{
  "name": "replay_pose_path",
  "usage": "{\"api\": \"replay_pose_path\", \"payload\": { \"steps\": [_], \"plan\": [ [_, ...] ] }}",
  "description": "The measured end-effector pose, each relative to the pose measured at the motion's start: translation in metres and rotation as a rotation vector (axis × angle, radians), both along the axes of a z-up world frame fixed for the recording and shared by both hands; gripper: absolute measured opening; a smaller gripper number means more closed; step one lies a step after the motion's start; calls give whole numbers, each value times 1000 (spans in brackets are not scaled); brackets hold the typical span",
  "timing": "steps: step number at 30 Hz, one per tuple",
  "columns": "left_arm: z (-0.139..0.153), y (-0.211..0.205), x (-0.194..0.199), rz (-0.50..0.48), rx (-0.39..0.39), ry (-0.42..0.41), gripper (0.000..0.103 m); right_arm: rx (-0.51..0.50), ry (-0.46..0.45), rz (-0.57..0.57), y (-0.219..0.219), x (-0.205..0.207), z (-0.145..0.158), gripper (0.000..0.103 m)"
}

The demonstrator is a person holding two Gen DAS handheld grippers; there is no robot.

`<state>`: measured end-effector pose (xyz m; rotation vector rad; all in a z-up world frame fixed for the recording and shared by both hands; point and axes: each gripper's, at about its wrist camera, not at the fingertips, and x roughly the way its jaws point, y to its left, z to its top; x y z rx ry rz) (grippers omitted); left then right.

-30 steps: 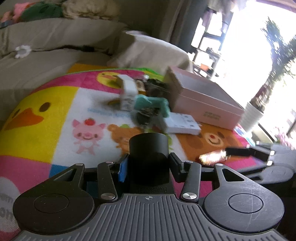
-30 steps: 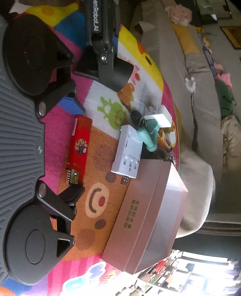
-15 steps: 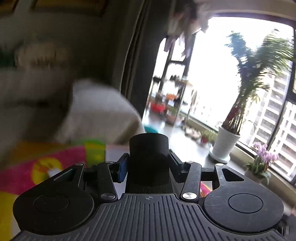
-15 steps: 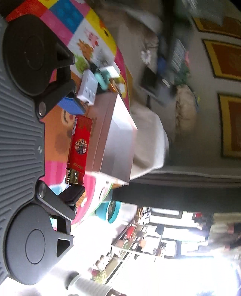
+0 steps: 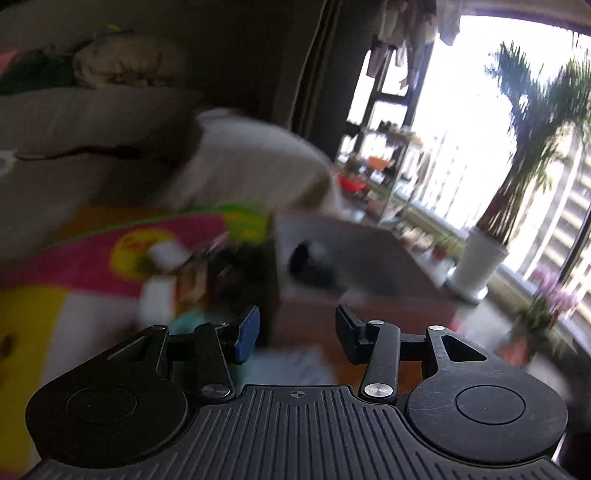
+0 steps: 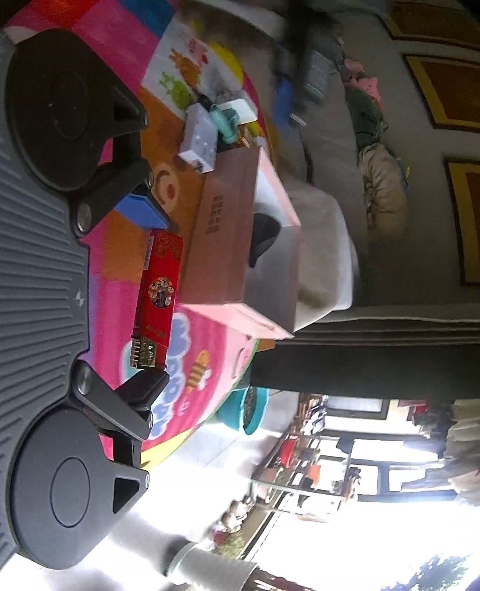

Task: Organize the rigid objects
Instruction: 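Open the left gripper over the pink box while the right gripper grasps the red lighter, then move the red lighter over the pink box and open the right gripper, then lower the left gripper onto the teal item and close it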

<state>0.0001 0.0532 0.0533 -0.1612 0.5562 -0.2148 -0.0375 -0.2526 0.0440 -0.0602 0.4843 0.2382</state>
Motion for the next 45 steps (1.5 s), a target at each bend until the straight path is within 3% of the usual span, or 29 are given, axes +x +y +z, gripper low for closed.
{"api": "replay_pose_path", "payload": {
  "steps": [3,9,11,14,18,25,32,37,45],
  "plan": [
    [-18,11,-25,11,32,38,50,-28,-57,28,11,13,18,83],
    [-34,38,-39,55,-5,86,50,12,-184,36,34,70,73,83],
    [-36,43,-33,79,-7,93,50,32,-187,49,43,91,85,84],
    [-37,48,-34,98,-10,87,50,-22,-145,67,62,117,89,84],
    [-42,57,-38,102,-25,89,50,-58,-86,74,78,118,70,84],
    [-42,53,-38,53,-46,75,50,-137,62,166,88,71,2,84],
    [-31,32,-14,45,-47,38,50,-41,164,181,77,33,-26,84],
    [-24,20,14,94,-14,29,50,-8,193,127,70,38,-34,84],
    [-35,37,82,193,-190,227,51,18,203,111,65,41,-36,84]
  ]
}}
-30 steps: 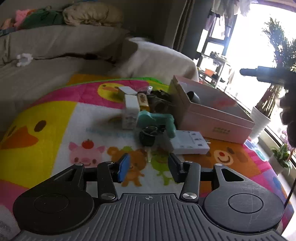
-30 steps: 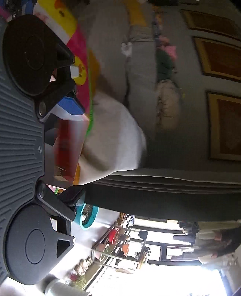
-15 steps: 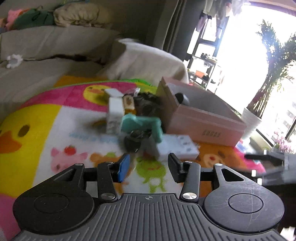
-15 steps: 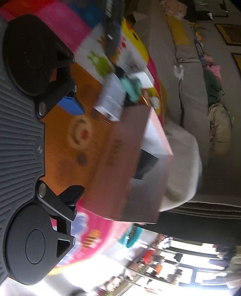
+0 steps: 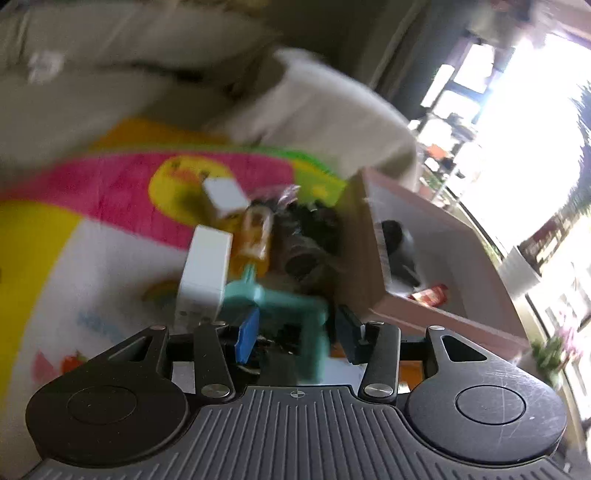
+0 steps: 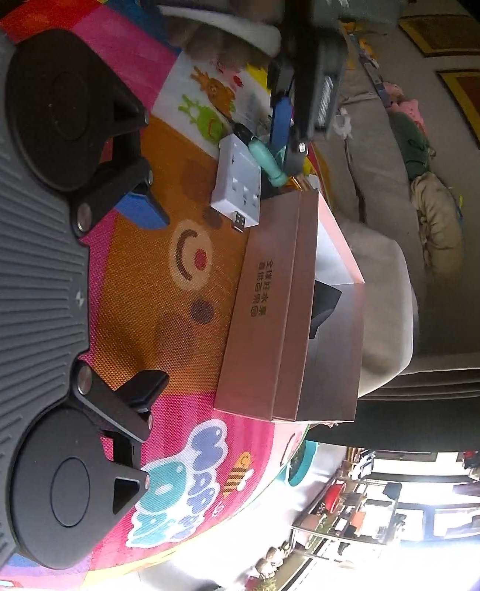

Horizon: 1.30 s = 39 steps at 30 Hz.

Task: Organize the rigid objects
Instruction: 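Lower the left gripper onto the teal item and close it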

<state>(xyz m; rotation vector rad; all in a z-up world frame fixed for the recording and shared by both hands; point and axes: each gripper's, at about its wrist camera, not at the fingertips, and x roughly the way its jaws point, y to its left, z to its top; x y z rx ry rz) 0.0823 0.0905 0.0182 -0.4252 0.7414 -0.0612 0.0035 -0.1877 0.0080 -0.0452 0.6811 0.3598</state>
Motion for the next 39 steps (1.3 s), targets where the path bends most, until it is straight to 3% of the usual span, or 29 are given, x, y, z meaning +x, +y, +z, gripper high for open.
{"api": "replay_pose_path", "payload": {
  "steps": [5,9,14,18,27,31,33,36,39],
  "plan": [
    [-5,19,17,115,-94,32,49,17,0,-11,-4,0,1,84],
    [-7,26,28,199,-126,49,49,14,4,-12,-3,1,1,84],
    [-12,23,37,234,-42,33,39,14,3,-25,-4,0,1,84],
    [-9,13,36,173,32,31,39,6,7,-28,-2,1,0,84],
    [2,15,-17,-152,231,3,38,-3,6,-31,0,1,-1,84],
    [6,29,-56,-218,255,-2,38,-21,6,-33,3,2,-1,84],
    [8,37,-74,-171,258,5,39,-29,5,-33,4,2,-2,84],
    [11,52,-99,-35,208,8,38,-31,5,-33,4,3,-2,84],
    [9,67,-111,36,43,18,38,-36,5,-33,5,3,-3,84]
  ]
}}
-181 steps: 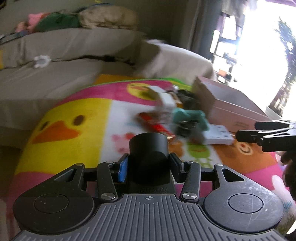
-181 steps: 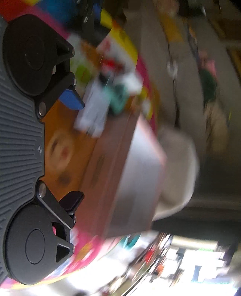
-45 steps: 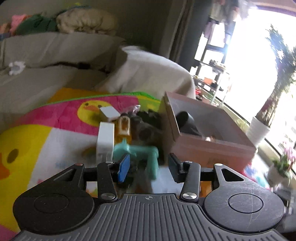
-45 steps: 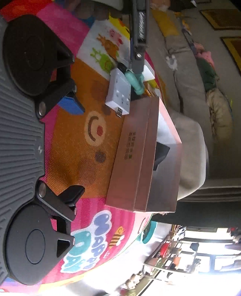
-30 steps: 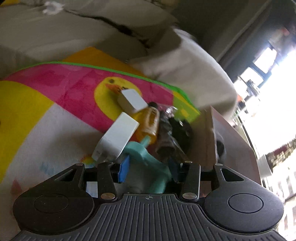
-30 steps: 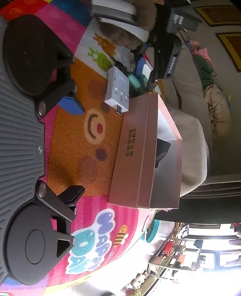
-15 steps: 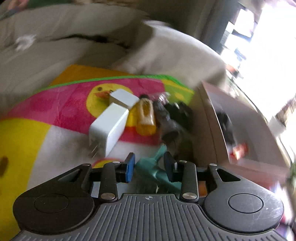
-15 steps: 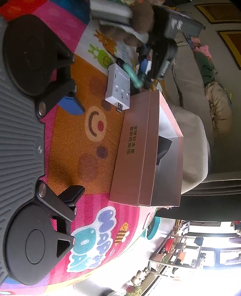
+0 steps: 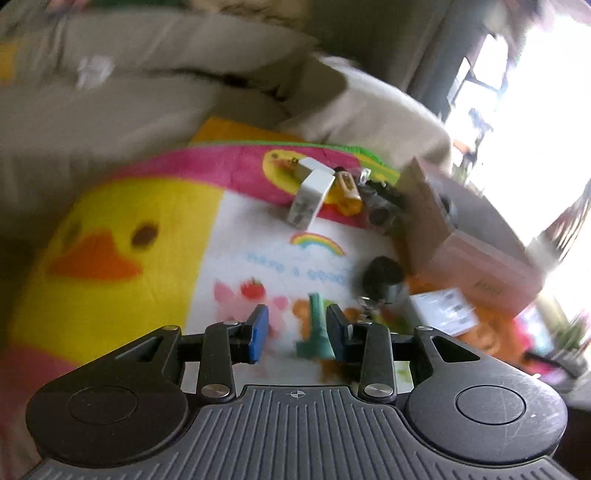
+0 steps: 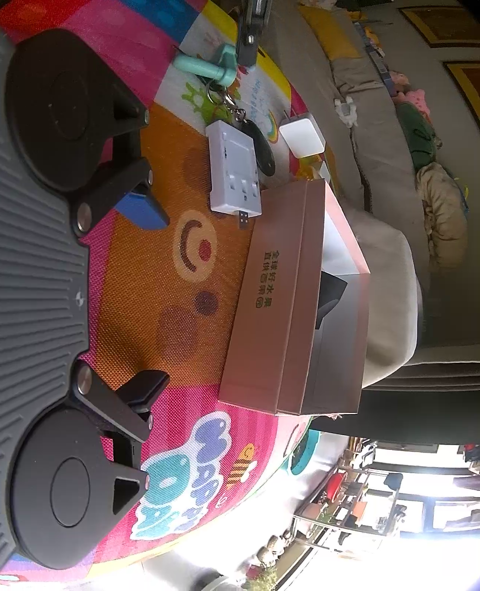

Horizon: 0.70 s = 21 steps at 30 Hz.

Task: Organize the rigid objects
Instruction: 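Lower the left gripper onto the teal item and close it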

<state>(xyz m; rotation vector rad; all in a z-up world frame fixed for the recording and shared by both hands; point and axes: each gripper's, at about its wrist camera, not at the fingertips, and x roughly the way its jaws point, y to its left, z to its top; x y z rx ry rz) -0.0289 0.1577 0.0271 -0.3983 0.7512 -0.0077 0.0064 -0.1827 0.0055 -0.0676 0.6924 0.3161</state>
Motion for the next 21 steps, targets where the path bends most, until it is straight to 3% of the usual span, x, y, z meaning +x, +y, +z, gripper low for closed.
{"api": "replay_pose_path", "payload": {
  "steps": [1,3,9,13,16,19,21],
  "plan": [
    [-1,1,-2,4,-68,4,38,-2,0,0,0,0,0,84],
    [-4,-3,2,2,-111,16,39,-5,0,0,1,0,0,84],
    [-10,-28,30,36,-20,3,41,-10,-1,-4,1,-1,-1,84],
    [-13,-52,31,-100,27,-23,40,-11,6,3,2,0,-1,87],
    [-12,-64,23,-174,129,-63,40,-24,8,9,4,0,-1,88],
    [-3,-50,8,-106,225,-119,40,-25,14,13,4,1,-1,91],
    [7,-30,-2,-36,209,-143,40,-29,24,31,5,3,-1,94]
  ]
}}
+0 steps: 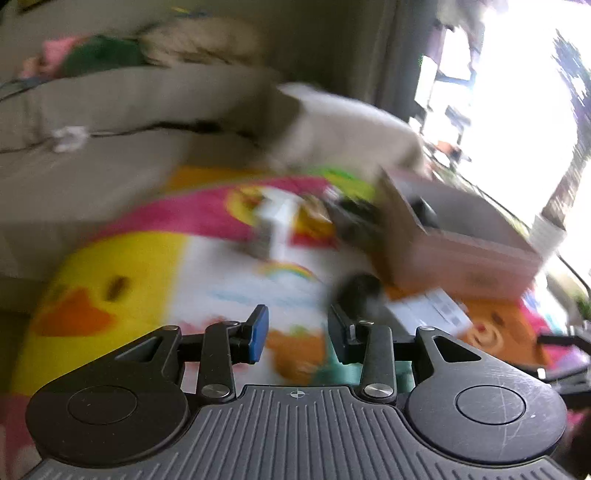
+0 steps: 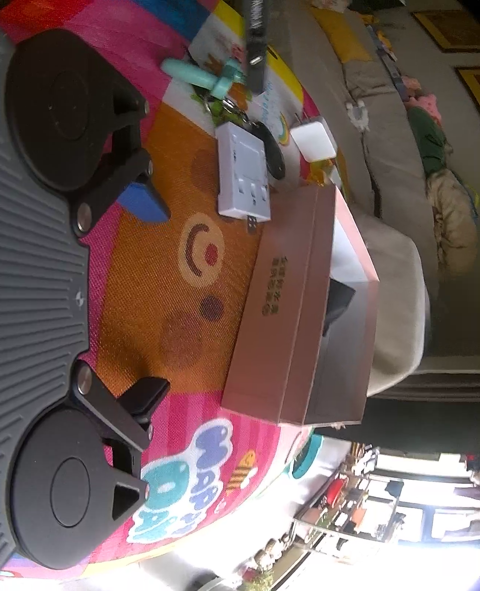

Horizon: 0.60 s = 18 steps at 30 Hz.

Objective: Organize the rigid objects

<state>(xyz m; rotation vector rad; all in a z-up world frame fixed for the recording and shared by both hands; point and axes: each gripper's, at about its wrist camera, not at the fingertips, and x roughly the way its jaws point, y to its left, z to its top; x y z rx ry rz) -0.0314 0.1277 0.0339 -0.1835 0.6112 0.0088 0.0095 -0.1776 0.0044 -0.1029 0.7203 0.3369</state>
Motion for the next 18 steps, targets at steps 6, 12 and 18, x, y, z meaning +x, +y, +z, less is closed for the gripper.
{"api": "replay_pose_path", "payload": {
  "steps": [6,12,18],
  "plan": [
    [13,28,-22,44,-142,53,38,-2,28,40,2,4,-2,103],
    [-9,4,-16,-93,-335,196,38,-10,27,41,4,4,-2,103],
    [-14,-3,27,15,-338,156,38,-9,21,39,5,4,-2,103]
  ]
}}
